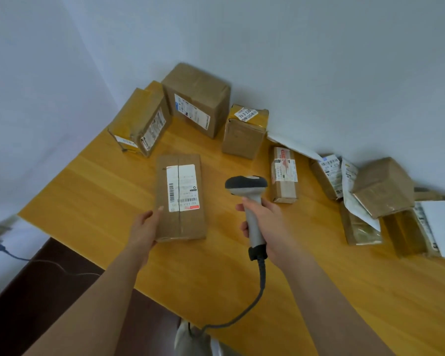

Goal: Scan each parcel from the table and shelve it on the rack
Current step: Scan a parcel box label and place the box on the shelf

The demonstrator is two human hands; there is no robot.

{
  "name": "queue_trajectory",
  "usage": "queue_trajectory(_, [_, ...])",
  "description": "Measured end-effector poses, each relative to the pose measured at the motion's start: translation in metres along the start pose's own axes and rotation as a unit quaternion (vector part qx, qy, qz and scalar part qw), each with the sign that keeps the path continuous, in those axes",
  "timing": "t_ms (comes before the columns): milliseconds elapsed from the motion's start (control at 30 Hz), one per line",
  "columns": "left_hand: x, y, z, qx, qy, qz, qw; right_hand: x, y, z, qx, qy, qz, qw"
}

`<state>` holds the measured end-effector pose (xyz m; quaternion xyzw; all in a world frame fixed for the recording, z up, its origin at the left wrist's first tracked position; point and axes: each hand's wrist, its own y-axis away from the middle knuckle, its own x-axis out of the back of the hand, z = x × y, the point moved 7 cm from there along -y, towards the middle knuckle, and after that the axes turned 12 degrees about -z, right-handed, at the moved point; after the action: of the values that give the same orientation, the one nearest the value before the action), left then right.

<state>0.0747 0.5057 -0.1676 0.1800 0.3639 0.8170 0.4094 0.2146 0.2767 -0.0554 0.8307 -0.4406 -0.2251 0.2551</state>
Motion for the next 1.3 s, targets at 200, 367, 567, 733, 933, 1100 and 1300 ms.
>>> queue_trajectory(200, [-0.009,0.002,-0.009,-0.005,-0.091,-0.045,0.995,-0.008,0.0,-0.006,0.0,-0.002,-0.022,1.0])
queue_trajectory(367, [-0.002,-0.01,0.037,-0.11,-0.318,-0.01,0.942,-0.015,0.007,-0.017,0.008,0.001,-0.024,1.0])
queue_trajectory(567, [0.006,0.007,0.048,0.012,-0.358,0.15,0.922,-0.011,0.013,-0.014,0.008,-0.001,-0.01,1.0])
queue_trajectory(733, [-0.026,-0.008,0.033,-0.058,-0.323,0.034,0.944,-0.01,0.019,-0.013,0.009,0.035,-0.019,0.999])
queue_trajectory(933, [-0.049,0.012,0.049,-0.071,-0.344,0.116,0.929,-0.007,0.024,-0.018,0.017,0.071,-0.037,0.997])
queue_trajectory(1100, [-0.088,0.025,-0.002,0.09,-0.249,0.046,0.963,-0.018,0.029,-0.028,0.02,0.085,-0.094,0.992])
queue_trajectory(1300, [-0.097,0.01,-0.011,0.076,-0.157,0.057,0.983,-0.033,0.031,-0.049,0.026,0.13,-0.15,0.98])
